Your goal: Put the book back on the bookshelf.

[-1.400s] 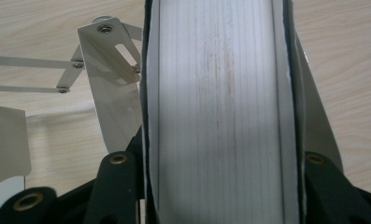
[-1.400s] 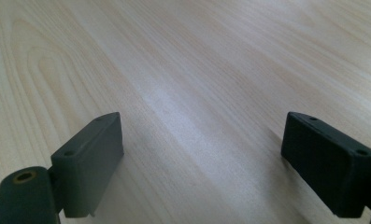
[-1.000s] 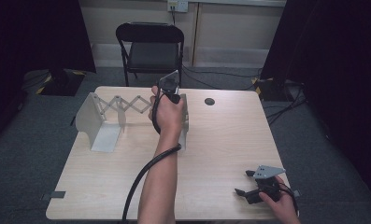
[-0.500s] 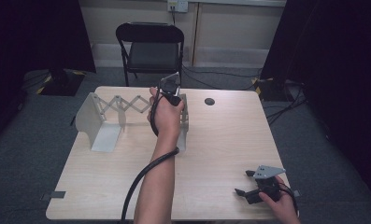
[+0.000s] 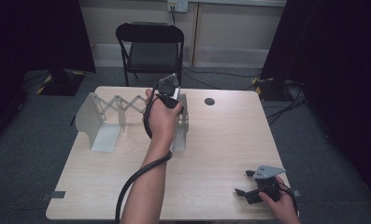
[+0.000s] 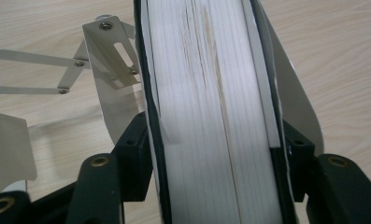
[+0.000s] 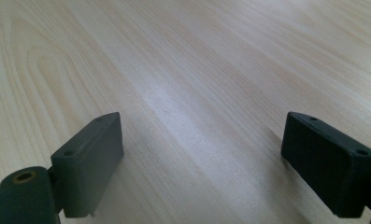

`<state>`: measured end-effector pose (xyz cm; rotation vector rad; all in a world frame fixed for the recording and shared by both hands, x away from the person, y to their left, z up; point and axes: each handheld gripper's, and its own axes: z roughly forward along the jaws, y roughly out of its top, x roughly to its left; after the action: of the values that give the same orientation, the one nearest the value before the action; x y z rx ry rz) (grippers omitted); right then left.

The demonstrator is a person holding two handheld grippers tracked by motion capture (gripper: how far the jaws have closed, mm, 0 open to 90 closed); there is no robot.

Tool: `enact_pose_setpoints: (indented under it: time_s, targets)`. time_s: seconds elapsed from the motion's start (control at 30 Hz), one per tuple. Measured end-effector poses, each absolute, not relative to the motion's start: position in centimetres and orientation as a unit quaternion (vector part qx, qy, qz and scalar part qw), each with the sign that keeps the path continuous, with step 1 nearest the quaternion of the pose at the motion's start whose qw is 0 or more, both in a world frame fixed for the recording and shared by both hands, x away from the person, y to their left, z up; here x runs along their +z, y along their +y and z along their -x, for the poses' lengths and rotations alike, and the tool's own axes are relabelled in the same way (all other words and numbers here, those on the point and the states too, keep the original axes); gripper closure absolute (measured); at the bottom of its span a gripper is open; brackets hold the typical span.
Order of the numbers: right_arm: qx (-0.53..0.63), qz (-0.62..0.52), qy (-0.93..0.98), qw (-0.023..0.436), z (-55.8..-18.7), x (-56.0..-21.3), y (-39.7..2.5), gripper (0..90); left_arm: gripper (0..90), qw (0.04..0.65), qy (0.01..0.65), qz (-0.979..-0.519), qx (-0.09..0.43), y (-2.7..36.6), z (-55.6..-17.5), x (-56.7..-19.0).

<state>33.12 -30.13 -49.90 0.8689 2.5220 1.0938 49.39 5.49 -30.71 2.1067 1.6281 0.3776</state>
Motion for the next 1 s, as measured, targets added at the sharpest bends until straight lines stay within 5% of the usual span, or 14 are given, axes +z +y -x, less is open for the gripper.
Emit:
enact_pose_setpoints:
  time_s: [1.0]
  targets:
    - [0.376,-0.299,0.867,0.129,-33.1,-49.9,-30.1,12.3,39.8,0.261,0.549,-0.786,0.112,7.3,-46.3,-30.6]
